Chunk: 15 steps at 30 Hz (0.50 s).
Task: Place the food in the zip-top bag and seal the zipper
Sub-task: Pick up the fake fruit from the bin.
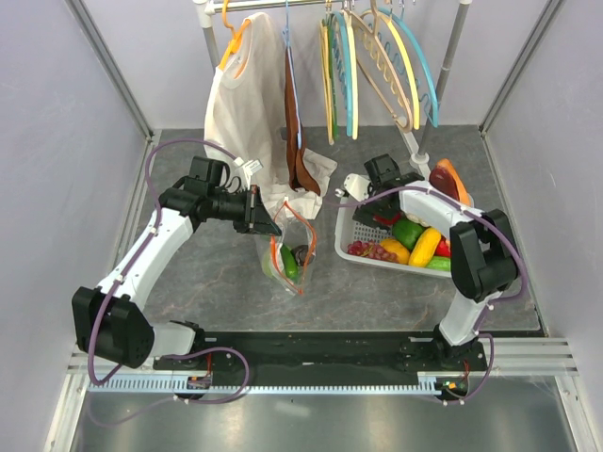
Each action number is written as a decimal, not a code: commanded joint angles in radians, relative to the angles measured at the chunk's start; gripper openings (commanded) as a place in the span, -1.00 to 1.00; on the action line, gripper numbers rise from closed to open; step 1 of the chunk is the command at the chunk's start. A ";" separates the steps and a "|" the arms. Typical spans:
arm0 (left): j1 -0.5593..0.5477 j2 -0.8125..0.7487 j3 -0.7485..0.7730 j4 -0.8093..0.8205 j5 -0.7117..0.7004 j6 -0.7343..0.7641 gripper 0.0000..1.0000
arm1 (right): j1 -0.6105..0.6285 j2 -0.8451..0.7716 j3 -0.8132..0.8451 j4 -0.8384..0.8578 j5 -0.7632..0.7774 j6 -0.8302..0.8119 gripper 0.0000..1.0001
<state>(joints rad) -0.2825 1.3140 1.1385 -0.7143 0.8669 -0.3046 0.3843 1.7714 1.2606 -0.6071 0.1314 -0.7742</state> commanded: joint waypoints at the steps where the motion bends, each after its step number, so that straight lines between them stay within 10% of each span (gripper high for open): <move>1: 0.003 -0.002 0.021 0.010 0.024 -0.004 -0.96 | 0.005 0.023 -0.021 0.041 0.023 -0.019 0.95; 15: 0.003 -0.009 0.018 -0.005 0.009 0.005 -0.96 | 0.019 -0.173 0.032 -0.131 -0.188 0.125 0.43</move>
<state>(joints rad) -0.2825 1.3155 1.1385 -0.7151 0.8665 -0.3042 0.3954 1.7401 1.2304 -0.6376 0.0807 -0.7280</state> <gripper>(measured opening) 0.033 0.777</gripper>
